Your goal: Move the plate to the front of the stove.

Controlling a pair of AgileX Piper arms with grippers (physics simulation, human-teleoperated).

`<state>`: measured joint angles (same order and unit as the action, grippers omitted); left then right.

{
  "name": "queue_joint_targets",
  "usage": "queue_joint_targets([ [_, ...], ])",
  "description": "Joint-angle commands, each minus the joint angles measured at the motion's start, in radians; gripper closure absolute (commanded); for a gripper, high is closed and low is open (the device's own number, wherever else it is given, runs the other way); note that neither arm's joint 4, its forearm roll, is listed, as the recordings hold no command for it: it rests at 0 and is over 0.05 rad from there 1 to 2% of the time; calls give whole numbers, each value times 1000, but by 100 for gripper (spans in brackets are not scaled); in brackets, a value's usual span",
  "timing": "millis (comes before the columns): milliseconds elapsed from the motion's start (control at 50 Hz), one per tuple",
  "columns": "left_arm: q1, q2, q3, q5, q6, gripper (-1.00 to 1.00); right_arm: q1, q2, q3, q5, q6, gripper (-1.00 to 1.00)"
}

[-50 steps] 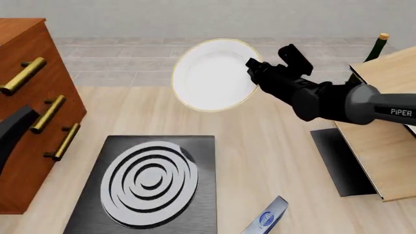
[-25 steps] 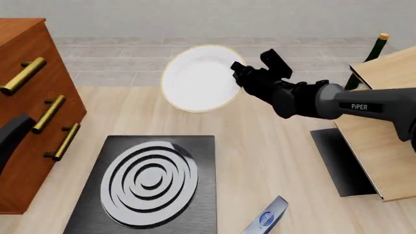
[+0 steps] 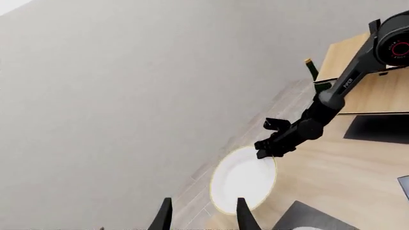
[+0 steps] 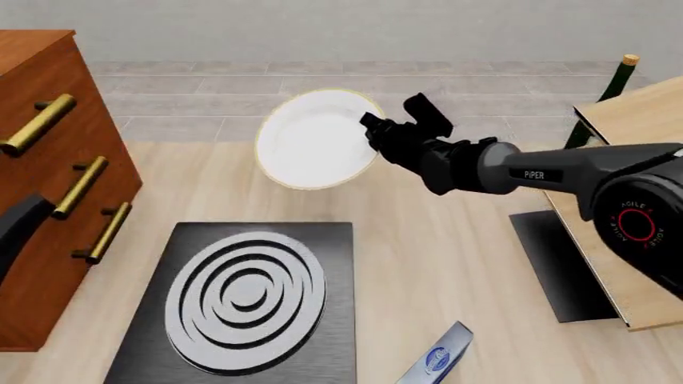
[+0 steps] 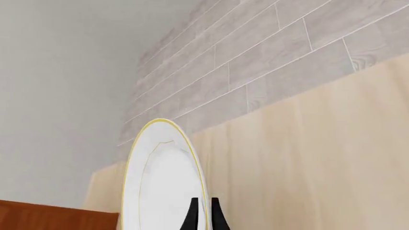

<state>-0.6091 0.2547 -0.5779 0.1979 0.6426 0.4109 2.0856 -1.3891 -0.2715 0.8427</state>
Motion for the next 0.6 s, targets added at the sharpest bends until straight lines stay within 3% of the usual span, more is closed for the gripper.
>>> queue_joint_targets([
  [20,13,-17,-2,18,3,-100,7,47,-49,3,12,100],
  [600,38,-51,2,48,-7,-100,3,147,-103,13,4,100],
])
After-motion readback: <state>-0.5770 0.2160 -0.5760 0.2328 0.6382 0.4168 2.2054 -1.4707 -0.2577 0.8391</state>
